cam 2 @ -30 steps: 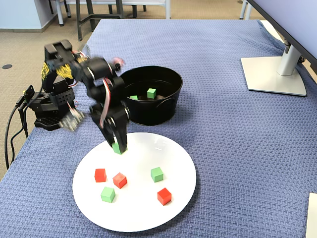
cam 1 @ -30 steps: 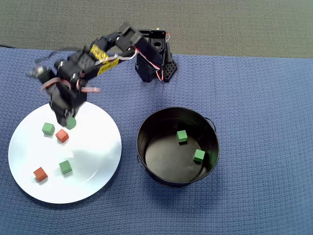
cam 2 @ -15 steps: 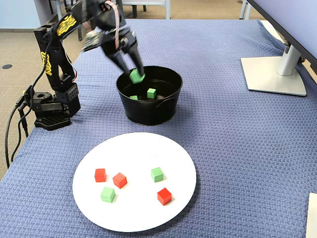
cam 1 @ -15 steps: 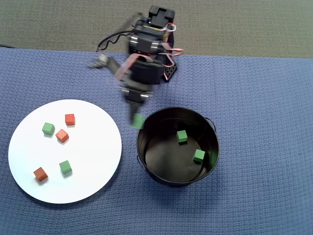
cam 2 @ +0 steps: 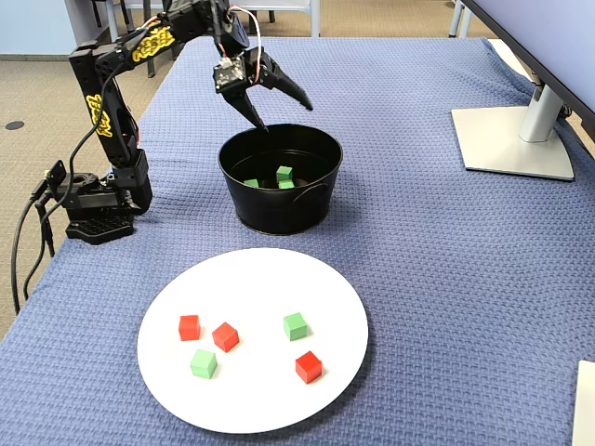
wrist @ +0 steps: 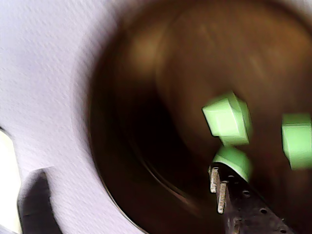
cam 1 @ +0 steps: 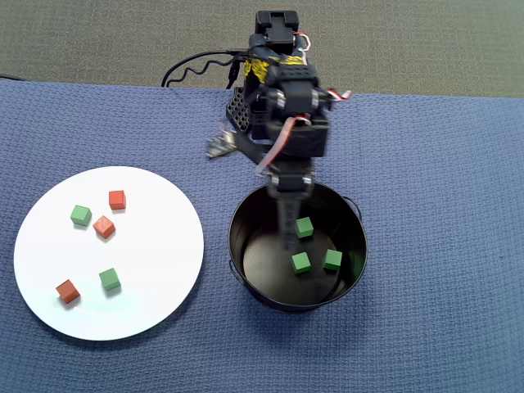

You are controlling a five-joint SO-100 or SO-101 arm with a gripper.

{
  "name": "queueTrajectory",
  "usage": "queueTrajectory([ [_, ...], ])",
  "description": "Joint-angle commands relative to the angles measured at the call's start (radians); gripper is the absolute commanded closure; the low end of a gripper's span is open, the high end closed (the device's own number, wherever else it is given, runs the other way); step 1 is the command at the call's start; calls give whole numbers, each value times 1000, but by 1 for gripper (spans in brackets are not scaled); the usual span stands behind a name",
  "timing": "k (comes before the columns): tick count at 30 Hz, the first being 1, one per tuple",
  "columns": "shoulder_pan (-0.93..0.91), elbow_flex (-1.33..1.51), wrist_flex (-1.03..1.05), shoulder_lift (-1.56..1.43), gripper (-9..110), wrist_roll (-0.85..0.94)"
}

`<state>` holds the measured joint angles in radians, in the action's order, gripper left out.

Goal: Pick up the green cubes from the white plate and place them in the black recipient

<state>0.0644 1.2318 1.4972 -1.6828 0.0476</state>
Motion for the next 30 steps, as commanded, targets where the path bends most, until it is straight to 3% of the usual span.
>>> queueTrajectory([
  [1, -230, -89, 23, -23, 69, 164],
  [3, -374, -72, -8, -21, 80, 219],
  [6, -563, -57, -58, 35, 88, 310],
  [12, -756, -84, -146, 242, 100, 469],
  [15, -761, -103, -164, 345, 99, 609],
  [22, -724, -123, -278, 448, 85, 985],
  [30, -769, -247, -399, 598, 82, 1200],
])
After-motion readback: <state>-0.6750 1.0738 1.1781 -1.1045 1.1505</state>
